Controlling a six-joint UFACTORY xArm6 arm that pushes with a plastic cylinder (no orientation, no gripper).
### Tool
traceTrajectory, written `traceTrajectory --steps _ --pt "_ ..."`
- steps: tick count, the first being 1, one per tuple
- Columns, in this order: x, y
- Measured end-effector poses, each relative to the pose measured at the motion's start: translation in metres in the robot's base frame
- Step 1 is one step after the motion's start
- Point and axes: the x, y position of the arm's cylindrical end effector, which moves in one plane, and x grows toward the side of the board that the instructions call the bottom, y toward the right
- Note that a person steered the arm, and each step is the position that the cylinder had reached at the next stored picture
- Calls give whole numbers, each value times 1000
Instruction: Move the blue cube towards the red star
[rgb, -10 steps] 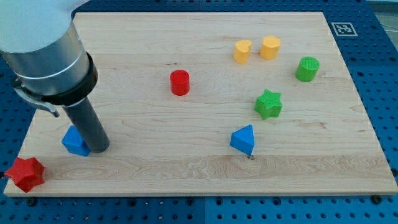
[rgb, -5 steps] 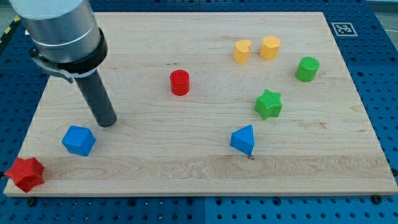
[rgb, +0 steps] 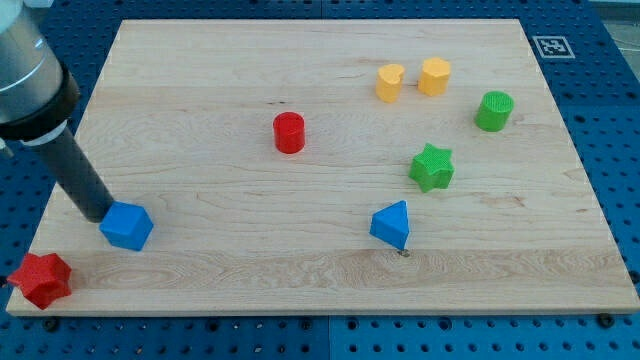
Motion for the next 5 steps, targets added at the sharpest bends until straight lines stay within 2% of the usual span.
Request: traceTrajectory --steps 2,5 --pt "-20 43" --pt "-11 44"
